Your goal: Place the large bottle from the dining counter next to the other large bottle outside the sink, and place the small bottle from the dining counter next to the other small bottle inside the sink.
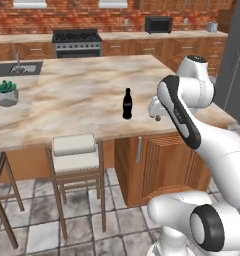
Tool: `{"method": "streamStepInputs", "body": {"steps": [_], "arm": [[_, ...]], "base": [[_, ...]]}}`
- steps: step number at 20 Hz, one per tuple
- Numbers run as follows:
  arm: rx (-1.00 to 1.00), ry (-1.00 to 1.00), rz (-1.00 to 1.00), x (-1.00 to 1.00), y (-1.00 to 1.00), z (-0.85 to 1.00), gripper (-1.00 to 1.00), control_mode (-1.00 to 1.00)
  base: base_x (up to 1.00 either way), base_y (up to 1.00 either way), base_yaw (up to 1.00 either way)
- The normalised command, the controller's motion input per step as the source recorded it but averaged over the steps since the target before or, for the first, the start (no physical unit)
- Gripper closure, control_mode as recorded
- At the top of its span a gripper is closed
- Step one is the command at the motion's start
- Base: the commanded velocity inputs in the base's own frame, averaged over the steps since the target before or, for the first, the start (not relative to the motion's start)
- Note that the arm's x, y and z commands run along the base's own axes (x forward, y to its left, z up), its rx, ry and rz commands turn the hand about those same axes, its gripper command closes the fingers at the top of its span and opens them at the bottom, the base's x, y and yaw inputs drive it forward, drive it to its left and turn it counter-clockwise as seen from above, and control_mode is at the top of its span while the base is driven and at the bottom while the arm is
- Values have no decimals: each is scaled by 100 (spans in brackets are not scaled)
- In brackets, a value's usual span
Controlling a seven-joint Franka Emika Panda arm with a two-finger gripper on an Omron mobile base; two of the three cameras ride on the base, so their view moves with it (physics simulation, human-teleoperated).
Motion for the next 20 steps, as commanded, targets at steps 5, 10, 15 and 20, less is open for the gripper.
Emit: {"method": "streamStepInputs", "body": {"steps": [5,10,15,20], "arm": [[0,0,0,0,0,0,-100,100],[0,0,0,0,0,0,-100,100],[0,0,0,0,0,0,-100,100],[0,0,0,0,0,0,-100,100]], "base": [[41,0,-2],[43,0,-2],[43,0,-2],[46,0,-2]]}}
